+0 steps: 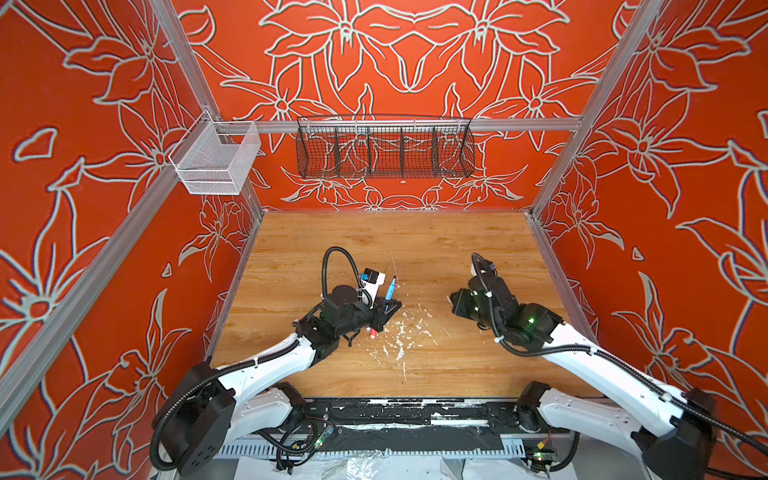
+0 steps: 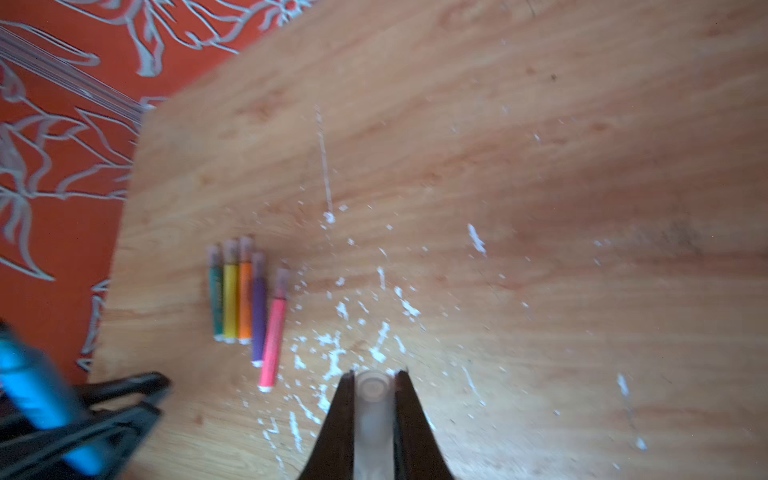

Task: Insert the pens into the pen caps
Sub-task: 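Carry the clear cap with the right gripper above the blue marker tip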

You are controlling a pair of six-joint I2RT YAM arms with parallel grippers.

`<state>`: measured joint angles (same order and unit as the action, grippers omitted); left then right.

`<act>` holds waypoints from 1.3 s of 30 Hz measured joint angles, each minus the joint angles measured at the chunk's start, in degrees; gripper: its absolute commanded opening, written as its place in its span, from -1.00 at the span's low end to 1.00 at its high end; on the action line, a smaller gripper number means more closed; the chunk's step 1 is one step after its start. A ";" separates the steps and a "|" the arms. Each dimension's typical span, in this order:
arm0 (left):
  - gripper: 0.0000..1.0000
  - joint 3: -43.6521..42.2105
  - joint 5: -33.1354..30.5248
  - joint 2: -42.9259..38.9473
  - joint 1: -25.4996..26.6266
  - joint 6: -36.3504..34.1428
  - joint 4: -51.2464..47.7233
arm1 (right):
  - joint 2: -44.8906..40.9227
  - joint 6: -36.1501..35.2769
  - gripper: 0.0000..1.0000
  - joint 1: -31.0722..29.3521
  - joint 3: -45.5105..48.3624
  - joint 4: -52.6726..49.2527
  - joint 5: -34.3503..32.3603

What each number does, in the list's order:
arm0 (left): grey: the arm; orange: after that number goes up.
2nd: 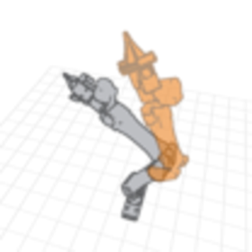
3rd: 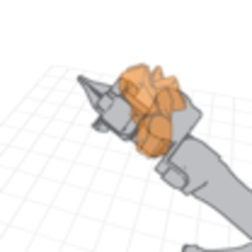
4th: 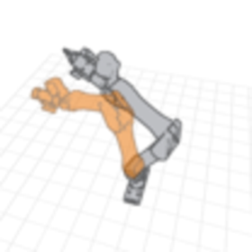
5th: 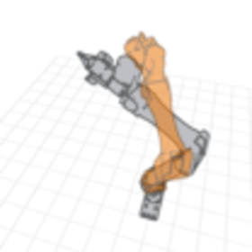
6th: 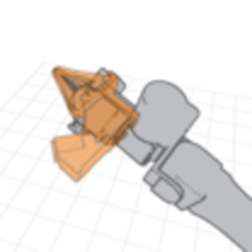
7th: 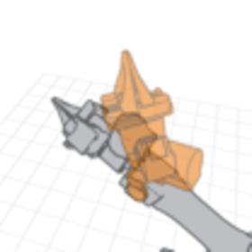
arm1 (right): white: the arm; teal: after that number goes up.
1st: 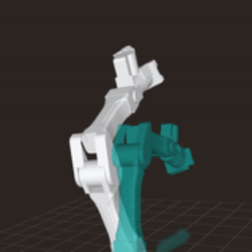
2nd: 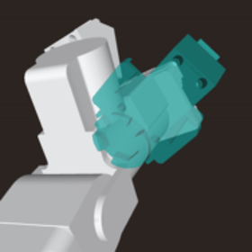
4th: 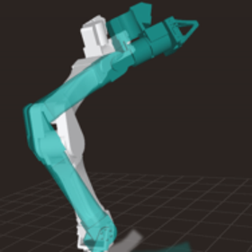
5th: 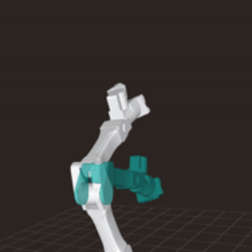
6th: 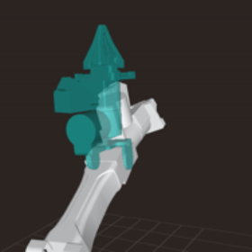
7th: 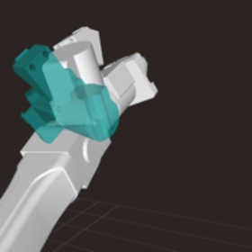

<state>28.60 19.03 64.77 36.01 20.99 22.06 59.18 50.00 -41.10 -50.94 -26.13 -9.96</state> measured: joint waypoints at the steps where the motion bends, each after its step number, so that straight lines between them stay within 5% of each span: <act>1: -1.00 0.00 0.00 0.00 0.00 0.04 0.02 | 1.05 0.02 -1.00 0.00 -1.79 1.07 0.26; 13: -1.00 0.00 0.22 1.66 0.00 1.16 2.51 | 11.61 -0.11 -1.00 0.00 -6.84 16.68 2.84; 39: -1.00 0.00 5.77 4.74 0.00 2.69 5.75 | 17.20 -0.17 -1.00 -0.28 -3.56 32.57 14.80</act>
<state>28.60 24.80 69.52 36.01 23.68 27.81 76.38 49.82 -41.39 -54.50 6.44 4.84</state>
